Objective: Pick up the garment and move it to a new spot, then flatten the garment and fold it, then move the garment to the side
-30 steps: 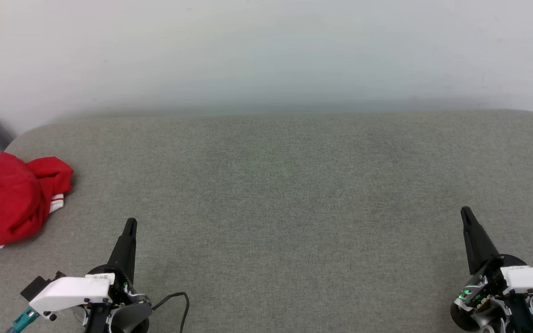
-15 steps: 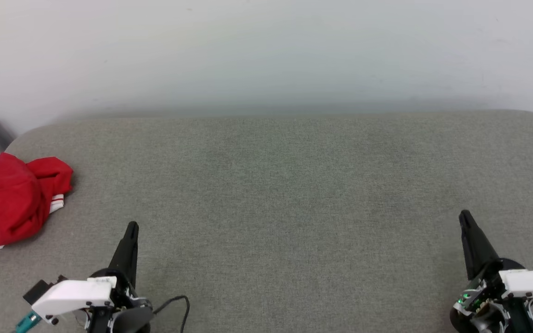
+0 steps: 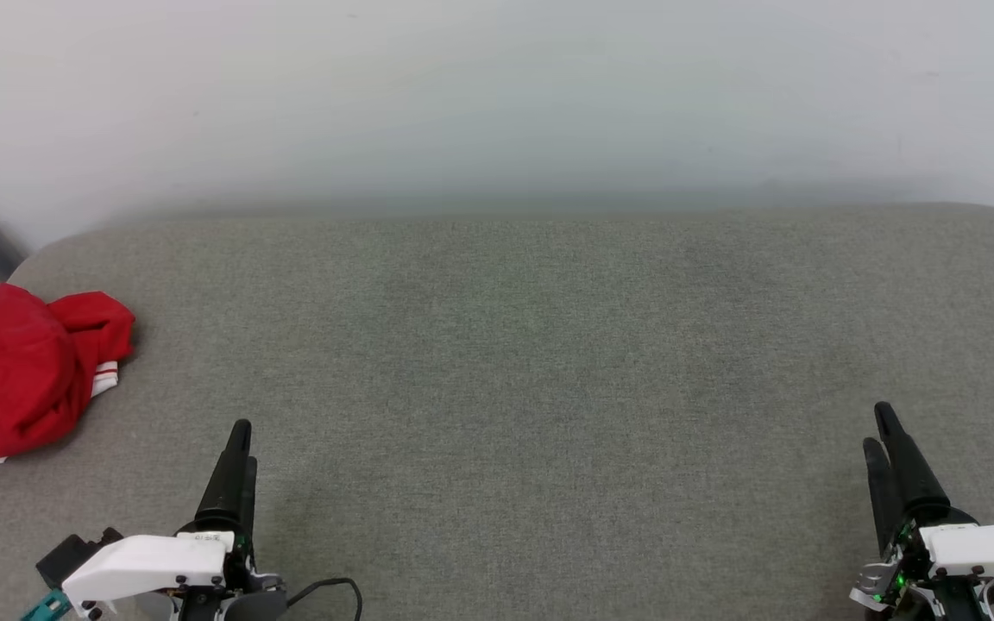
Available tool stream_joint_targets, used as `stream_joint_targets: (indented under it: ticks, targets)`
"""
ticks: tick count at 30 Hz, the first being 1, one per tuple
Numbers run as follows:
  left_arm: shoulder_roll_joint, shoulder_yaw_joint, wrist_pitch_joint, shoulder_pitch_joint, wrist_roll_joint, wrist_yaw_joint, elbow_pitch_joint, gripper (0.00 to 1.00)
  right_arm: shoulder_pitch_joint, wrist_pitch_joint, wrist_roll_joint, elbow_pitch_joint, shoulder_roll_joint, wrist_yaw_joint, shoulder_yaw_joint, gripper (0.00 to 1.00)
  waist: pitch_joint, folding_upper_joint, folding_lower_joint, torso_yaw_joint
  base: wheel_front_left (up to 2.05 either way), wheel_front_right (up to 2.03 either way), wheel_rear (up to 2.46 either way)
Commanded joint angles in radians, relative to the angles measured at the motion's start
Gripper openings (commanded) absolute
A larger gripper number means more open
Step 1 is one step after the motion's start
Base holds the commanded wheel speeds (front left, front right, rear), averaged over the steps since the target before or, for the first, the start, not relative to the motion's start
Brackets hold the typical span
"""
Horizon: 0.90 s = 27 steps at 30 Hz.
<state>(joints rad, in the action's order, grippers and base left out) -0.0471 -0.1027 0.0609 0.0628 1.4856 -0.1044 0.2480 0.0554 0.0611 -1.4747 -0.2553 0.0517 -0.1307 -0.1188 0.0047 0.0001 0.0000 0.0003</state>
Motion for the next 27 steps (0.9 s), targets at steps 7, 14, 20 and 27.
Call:
stream_joint_targets:
  ticks: [7,14,20,27]
  targets:
    - [-0.002,0.022,-0.039,0.007,-0.186,0.052,-0.070,1.00,-0.007,-0.038,0.183,0.073,0.000,0.000,-0.003,1.00,0.002,-0.0001,0.0000,0.001,0.00,0.00,0.00]
    - [-0.002,0.058,-0.076,-0.003,-0.390,0.105,-0.098,1.00,-0.027,-0.076,0.409,0.127,0.000,0.000,0.023,1.00,0.003,-0.0001,0.0000,0.005,0.00,0.00,0.00]
    - [-0.003,0.077,-0.099,-0.012,-0.514,0.136,-0.108,1.00,-0.042,-0.099,0.552,0.151,0.000,0.000,0.044,1.00,0.004,-0.0001,0.0000,0.007,0.00,0.00,0.00]
    - [-0.011,0.102,-0.124,-0.019,-0.637,0.169,-0.116,1.00,-0.056,-0.124,0.690,0.175,0.000,0.000,0.059,1.00,0.005,-0.0001,0.0000,0.010,0.00,0.00,0.00]
